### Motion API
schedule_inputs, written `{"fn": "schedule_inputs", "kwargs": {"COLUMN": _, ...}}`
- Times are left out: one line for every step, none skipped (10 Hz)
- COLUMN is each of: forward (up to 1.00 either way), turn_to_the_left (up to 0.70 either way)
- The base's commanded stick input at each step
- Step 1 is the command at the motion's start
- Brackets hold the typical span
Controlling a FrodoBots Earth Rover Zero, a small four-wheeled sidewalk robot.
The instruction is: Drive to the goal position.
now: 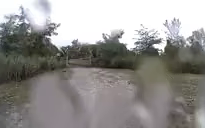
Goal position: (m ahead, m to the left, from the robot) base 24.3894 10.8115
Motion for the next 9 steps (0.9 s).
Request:
{"fn": "schedule_inputs", "kwargs": {"forward": 0.85, "turn_to_the_left": 0.0}}
{"fn": "schedule_inputs", "kwargs": {"forward": 0.85, "turn_to_the_left": 0.0}}
{"fn": "schedule_inputs", "kwargs": {"forward": 0.85, "turn_to_the_left": 0.0}}
{"fn": "schedule_inputs", "kwargs": {"forward": 0.85, "turn_to_the_left": 0.0}}
{"fn": "schedule_inputs", "kwargs": {"forward": 0.85, "turn_to_the_left": 0.0}}
{"fn": "schedule_inputs", "kwargs": {"forward": 0.85, "turn_to_the_left": 0.0}}
{"fn": "schedule_inputs", "kwargs": {"forward": 0.85, "turn_to_the_left": 0.0}}
{"fn": "schedule_inputs", "kwargs": {"forward": 0.85, "turn_to_the_left": 0.0}}
{"fn": "schedule_inputs", "kwargs": {"forward": 0.85, "turn_to_the_left": 0.0}}
